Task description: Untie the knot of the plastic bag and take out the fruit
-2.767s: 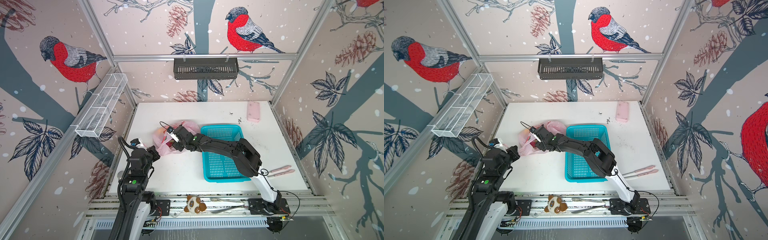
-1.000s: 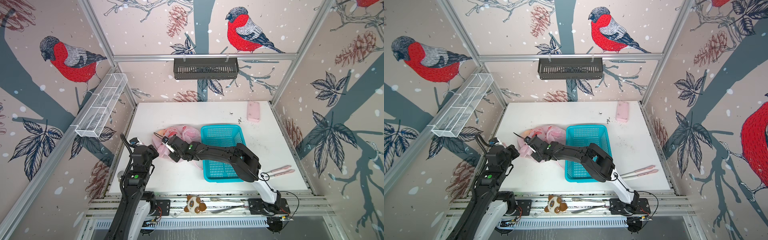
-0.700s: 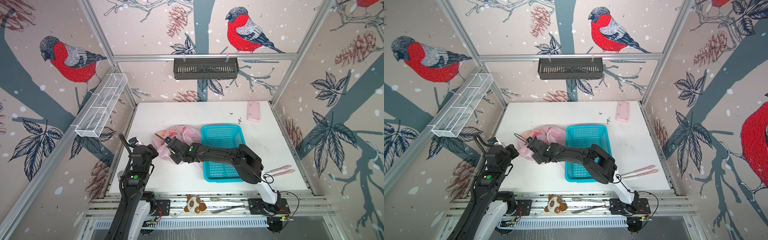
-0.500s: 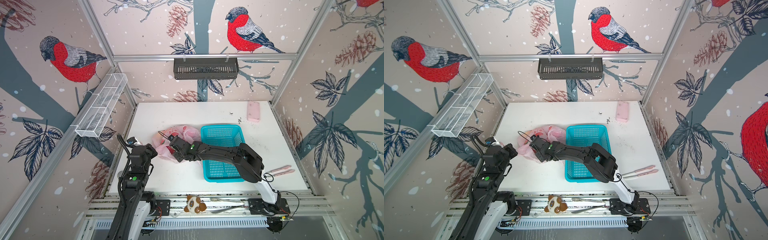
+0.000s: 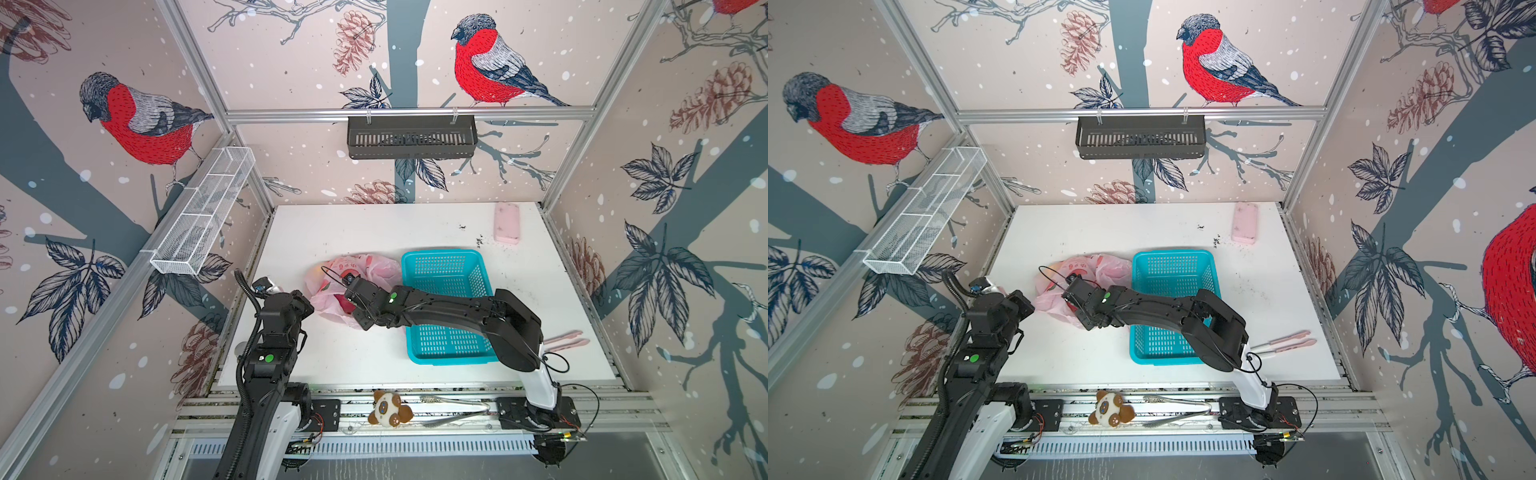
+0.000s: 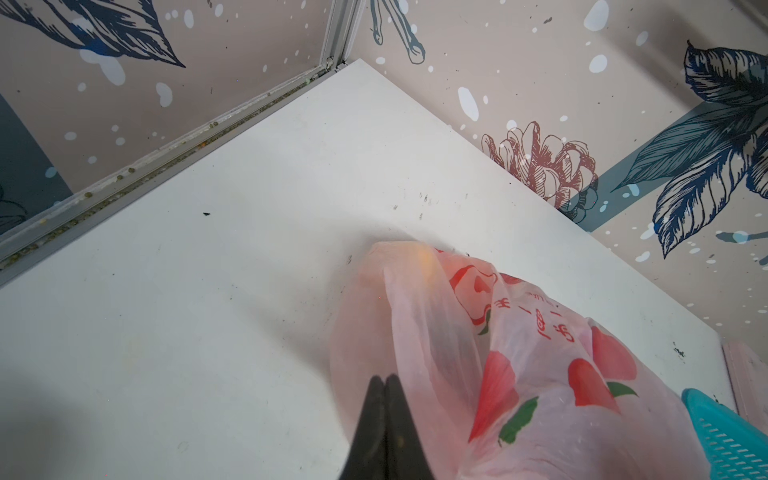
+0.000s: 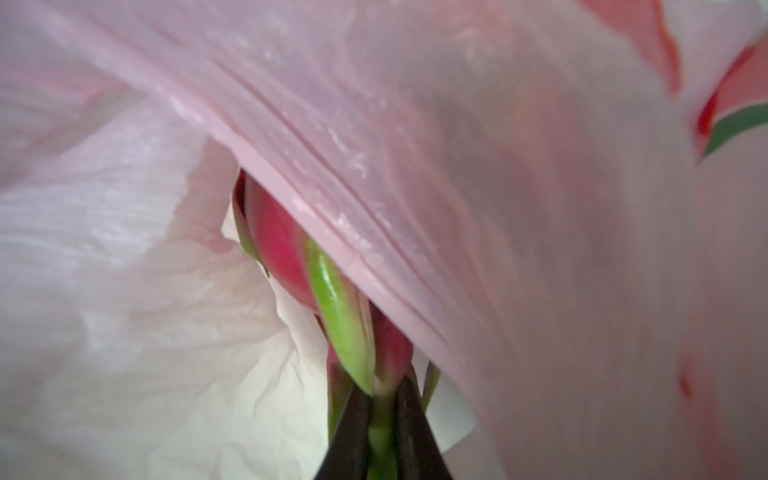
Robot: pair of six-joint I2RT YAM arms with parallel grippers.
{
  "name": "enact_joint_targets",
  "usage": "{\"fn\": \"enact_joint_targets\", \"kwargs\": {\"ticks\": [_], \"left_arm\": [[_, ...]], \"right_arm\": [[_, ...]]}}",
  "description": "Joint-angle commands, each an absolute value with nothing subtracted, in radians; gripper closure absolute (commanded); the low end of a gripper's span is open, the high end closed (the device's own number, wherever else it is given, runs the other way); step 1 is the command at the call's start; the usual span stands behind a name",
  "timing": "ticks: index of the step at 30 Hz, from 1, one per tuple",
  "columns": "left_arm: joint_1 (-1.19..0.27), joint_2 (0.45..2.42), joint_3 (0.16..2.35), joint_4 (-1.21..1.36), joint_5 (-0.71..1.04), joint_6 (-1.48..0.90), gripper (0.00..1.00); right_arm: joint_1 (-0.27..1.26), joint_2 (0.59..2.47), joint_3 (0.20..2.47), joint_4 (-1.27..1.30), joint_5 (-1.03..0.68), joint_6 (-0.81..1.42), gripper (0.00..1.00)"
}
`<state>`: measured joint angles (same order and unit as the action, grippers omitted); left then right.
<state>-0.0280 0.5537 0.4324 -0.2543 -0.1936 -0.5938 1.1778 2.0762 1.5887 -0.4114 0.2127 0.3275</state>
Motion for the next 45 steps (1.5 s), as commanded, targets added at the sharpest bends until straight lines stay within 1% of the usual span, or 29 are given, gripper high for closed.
{"fn": "enact_joint_targets", "kwargs": {"ticks": [1, 4, 7, 11, 15, 21, 26, 35, 38, 45], "left_arm": [[-0.028, 0.549, 0.436, -0.264, -0.226, -0.604, 1.00], [-0.027, 0.546, 0.436, -0.267, -0.221, -0.606, 1.00], [-0.028, 0.547, 0.437, -0.268, -0.206, -0.610, 1.00], [-0.028, 0.535, 0.435, -0.277, -0.171, -0.622, 1.00], [-0.027, 0.489, 0.426, -0.298, -0.144, -0.630, 1.00], [-0.028, 0.427, 0.416, -0.329, -0.118, -0.642, 1.00], [-0.028, 0.416, 0.432, -0.344, -0.098, -0.656, 1.00], [-0.027, 0.429, 0.481, -0.387, -0.032, -0.671, 1.00], [-0.027, 0.433, 0.492, -0.393, -0.013, -0.676, 1.00], [-0.028, 0.462, 0.537, -0.432, 0.025, -0.690, 1.00]], "right_arm": [[1.189, 2.059, 1.553, -0.429, 0.219, 0.393, 0.86], [1.197, 2.052, 1.523, -0.406, 0.208, 0.420, 0.86], [1.205, 2.055, 1.522, -0.378, 0.199, 0.424, 0.81], [1.207, 2.066, 1.558, -0.363, 0.200, 0.410, 0.70], [1.204, 2.074, 1.606, -0.357, 0.205, 0.391, 0.54], [1.201, 2.099, 1.665, -0.348, 0.170, 0.383, 0.43], [1.196, 2.127, 1.710, -0.339, 0.153, 0.399, 0.35], [1.177, 2.188, 1.804, -0.364, 0.109, 0.459, 0.23], [1.168, 2.209, 1.835, -0.393, 0.102, 0.487, 0.22], [1.145, 2.195, 1.809, -0.373, 0.076, 0.544, 0.20]]}}
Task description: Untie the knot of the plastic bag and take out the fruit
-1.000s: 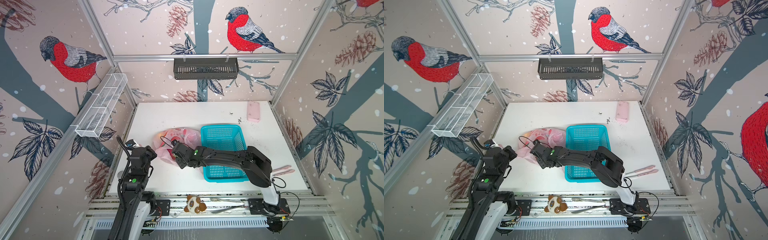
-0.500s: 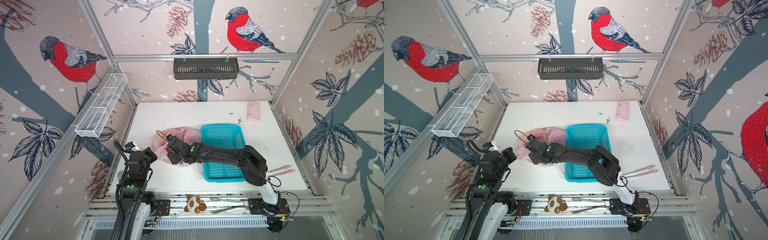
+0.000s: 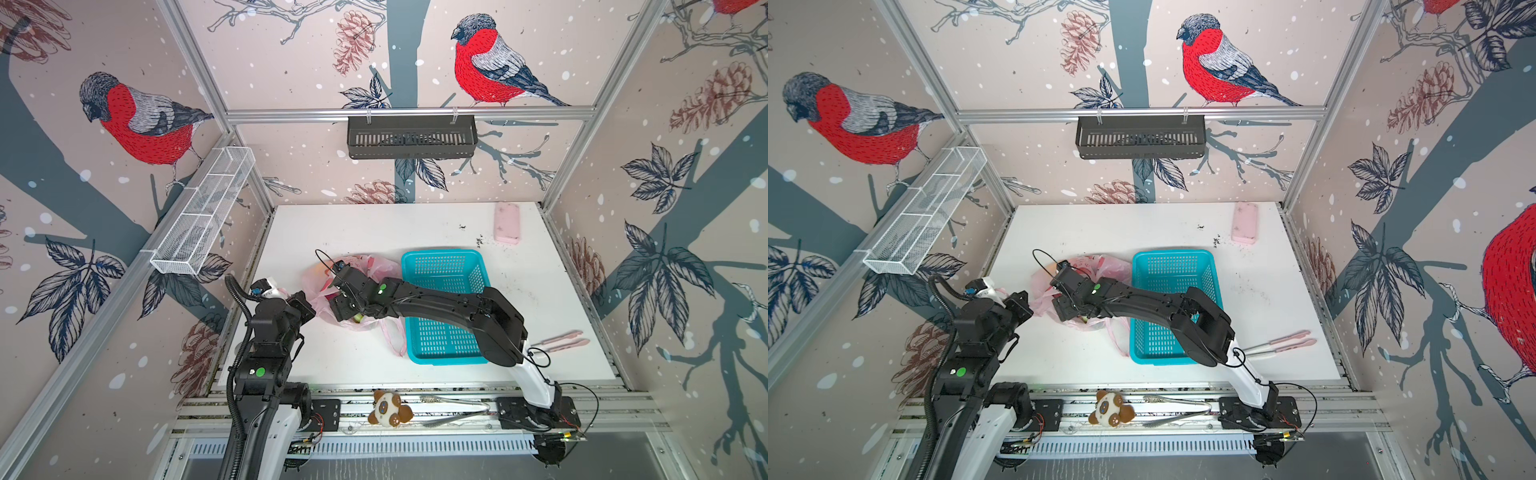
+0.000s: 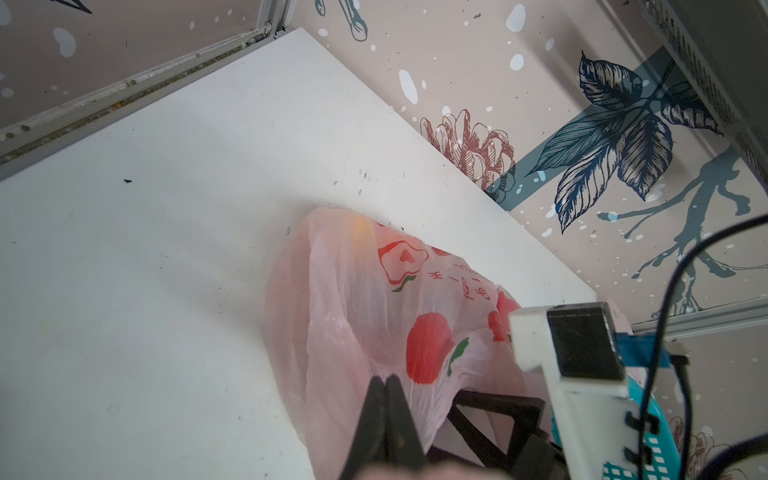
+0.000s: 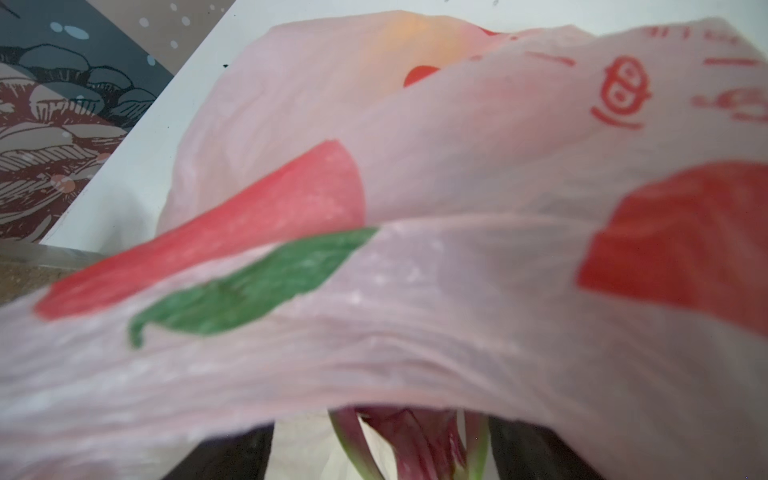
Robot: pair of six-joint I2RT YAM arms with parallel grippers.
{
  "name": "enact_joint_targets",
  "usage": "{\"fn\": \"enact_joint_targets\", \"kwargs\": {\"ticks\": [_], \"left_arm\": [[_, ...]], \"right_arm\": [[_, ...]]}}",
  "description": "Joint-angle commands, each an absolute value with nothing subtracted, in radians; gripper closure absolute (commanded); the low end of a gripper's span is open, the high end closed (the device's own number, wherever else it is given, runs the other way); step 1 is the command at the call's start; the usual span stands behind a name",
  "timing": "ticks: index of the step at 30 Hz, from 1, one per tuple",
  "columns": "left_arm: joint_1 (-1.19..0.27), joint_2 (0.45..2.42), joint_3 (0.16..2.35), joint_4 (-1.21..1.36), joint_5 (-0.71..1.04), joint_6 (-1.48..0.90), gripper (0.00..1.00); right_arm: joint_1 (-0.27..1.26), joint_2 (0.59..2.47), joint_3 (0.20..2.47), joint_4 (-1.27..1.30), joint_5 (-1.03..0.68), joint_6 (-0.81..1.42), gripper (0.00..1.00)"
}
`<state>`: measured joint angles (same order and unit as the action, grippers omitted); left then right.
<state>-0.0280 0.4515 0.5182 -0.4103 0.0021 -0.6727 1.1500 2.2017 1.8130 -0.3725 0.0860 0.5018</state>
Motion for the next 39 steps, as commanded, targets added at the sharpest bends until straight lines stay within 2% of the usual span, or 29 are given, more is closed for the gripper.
{"fn": "enact_joint_targets", "kwargs": {"ticks": [1, 16, 29, 39], "left_arm": [[-0.027, 0.471, 0.545, -0.440, 0.031, -0.692, 1.00], [-0.027, 0.461, 0.620, -0.631, 0.077, -0.726, 1.00], [-0.028, 0.439, 0.605, -0.720, 0.134, -0.707, 1.00], [-0.028, 0.441, 0.591, -0.721, 0.135, -0.699, 1.00]], "right_arm": [[1.142, 2.193, 1.806, -0.371, 0.073, 0.550, 0.20], [1.121, 2.226, 1.819, -0.341, 0.011, 0.539, 0.15], [1.114, 2.261, 1.849, -0.329, -0.005, 0.475, 0.03], [1.112, 2.291, 1.866, -0.318, 0.027, 0.463, 0.02]]}}
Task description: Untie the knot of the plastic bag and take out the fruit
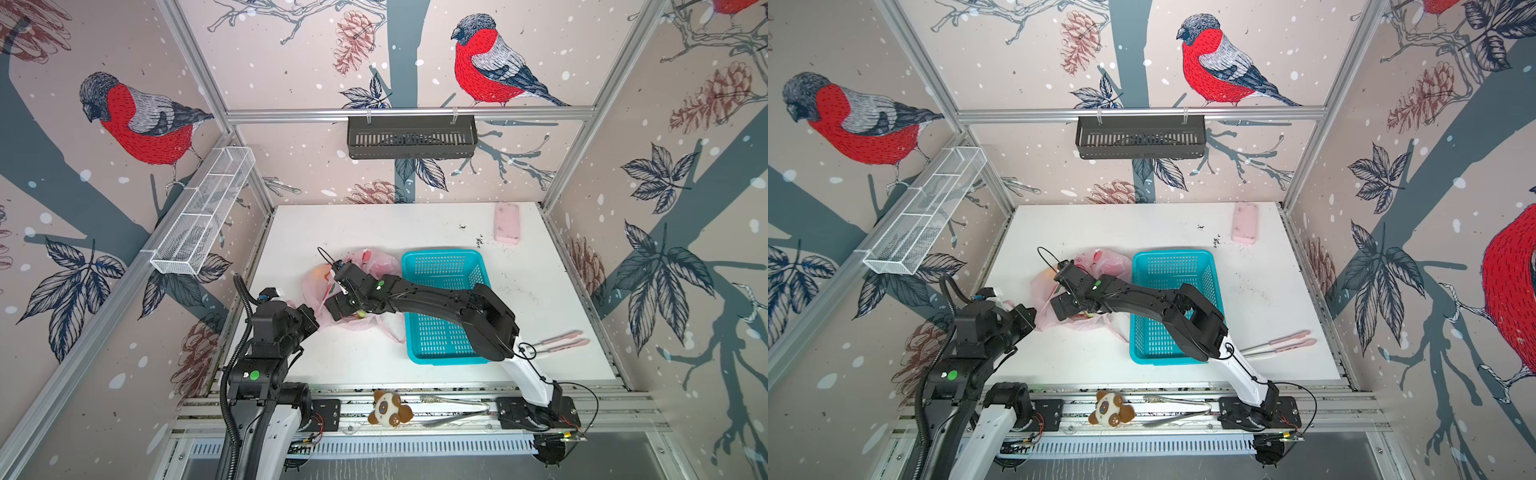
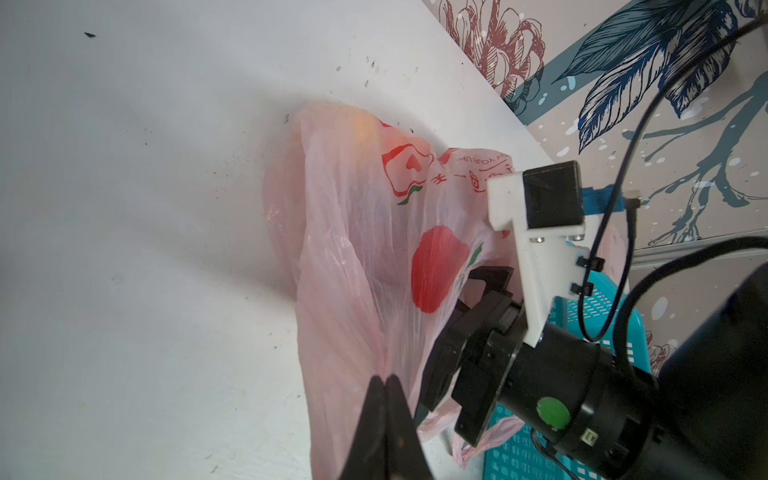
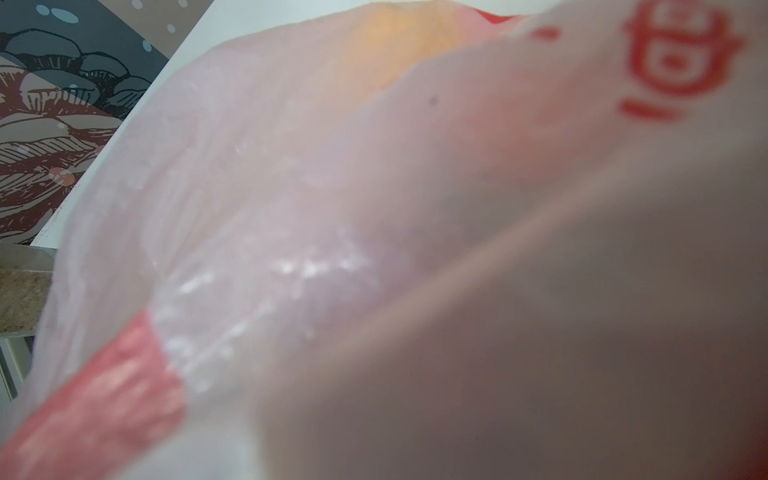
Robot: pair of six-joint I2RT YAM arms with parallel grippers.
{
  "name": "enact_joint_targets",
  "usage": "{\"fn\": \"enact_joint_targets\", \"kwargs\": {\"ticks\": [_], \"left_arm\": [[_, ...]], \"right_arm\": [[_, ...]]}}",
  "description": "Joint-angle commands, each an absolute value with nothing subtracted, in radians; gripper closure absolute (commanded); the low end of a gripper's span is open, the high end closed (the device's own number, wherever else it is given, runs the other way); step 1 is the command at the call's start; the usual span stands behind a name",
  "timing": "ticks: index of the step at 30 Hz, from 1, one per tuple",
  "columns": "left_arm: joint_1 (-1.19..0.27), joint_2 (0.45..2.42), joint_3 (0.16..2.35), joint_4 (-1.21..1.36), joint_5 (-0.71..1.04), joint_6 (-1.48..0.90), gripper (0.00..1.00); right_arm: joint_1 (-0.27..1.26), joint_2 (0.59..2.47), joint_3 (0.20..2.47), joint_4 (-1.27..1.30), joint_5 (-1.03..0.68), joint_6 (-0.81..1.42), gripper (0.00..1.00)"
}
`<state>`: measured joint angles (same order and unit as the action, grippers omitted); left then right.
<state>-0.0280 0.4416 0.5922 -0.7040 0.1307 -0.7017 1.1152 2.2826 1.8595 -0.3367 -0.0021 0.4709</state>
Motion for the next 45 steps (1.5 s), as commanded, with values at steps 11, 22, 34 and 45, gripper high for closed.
{"fn": "enact_joint_targets", "kwargs": {"ticks": [11, 22, 34, 45], "left_arm": [[-0.028, 0.439, 0.592, -0.723, 0.126, -0.704, 1.00], [-0.028, 0.432, 0.592, -0.717, 0.122, -0.712, 1.00], [-0.027, 0.466, 0.617, -0.653, 0.105, -0.716, 1.00], [-0.028, 0.542, 0.608, -0.539, 0.097, -0.705, 1.00]], "right_arm": [[1.106, 2.328, 1.859, -0.301, 0.055, 0.480, 0.06], [1.100, 2.318, 1.838, -0.275, 0.052, 0.483, 0.24], [1.104, 2.248, 1.796, -0.259, 0.043, 0.472, 0.36], [1.109, 2.182, 1.770, -0.266, 0.051, 0.468, 0.38]]}}
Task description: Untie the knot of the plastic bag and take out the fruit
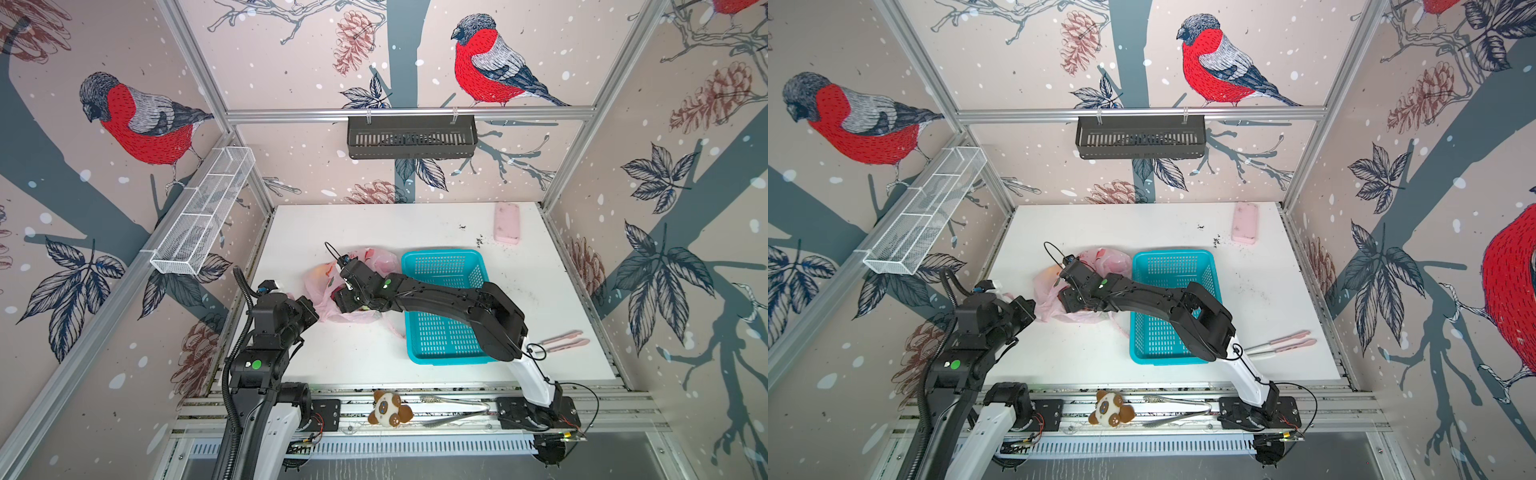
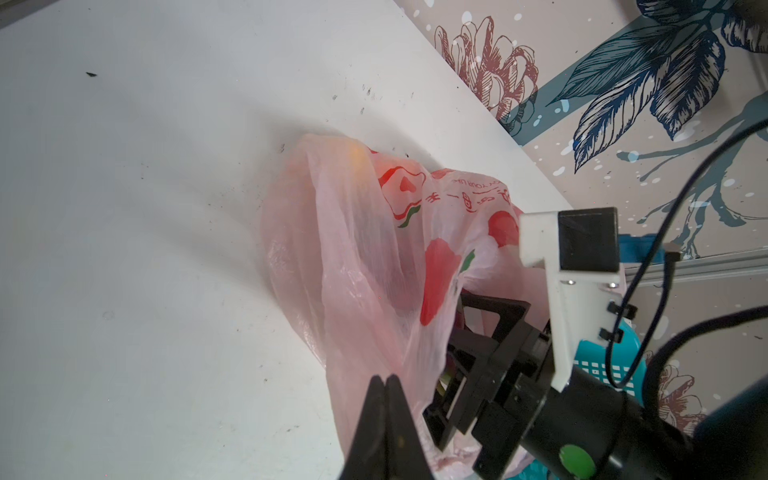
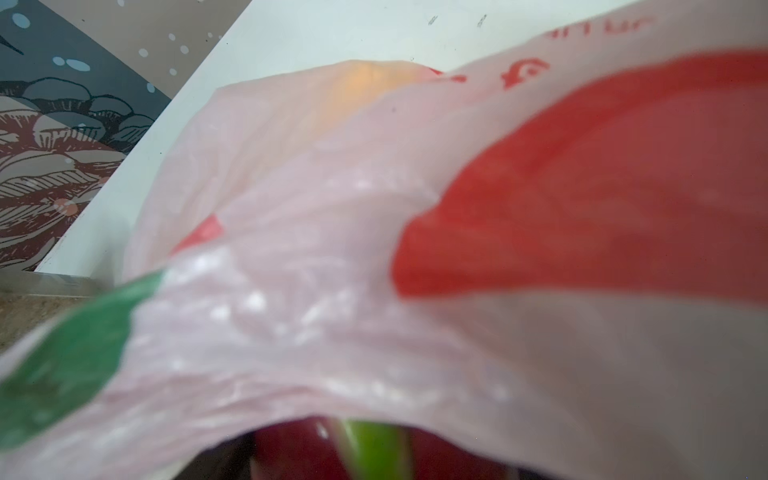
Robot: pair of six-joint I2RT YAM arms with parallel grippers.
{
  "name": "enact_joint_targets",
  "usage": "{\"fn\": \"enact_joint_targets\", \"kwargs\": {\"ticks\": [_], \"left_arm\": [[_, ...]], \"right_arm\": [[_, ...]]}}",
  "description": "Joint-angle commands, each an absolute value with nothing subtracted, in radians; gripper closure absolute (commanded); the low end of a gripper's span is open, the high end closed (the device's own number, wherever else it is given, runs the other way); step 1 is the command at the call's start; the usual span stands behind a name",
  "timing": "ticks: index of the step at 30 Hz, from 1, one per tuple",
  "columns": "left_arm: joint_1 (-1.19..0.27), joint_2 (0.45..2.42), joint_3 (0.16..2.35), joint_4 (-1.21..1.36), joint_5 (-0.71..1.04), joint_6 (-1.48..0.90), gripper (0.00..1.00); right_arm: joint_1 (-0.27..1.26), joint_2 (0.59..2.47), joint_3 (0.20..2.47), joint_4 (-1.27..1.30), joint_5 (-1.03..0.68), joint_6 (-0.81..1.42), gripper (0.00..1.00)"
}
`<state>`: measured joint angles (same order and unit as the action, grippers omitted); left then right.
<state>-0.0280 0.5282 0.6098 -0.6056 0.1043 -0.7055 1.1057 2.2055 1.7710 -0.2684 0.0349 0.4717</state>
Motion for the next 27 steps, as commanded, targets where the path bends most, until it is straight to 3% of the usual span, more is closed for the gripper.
{"fn": "enact_joint_targets", "kwargs": {"ticks": [1, 27], "left_arm": [[-0.027, 0.550, 0.606, -0.528, 0.088, -0.702, 1.00], [-0.027, 0.588, 0.660, -0.537, -0.039, -0.628, 1.00]], "right_arm": [[1.109, 2.178, 1.767, -0.270, 0.058, 0.469, 0.38], [1.073, 2.108, 1.631, -0.195, 0.212, 0.566, 0.41]]}}
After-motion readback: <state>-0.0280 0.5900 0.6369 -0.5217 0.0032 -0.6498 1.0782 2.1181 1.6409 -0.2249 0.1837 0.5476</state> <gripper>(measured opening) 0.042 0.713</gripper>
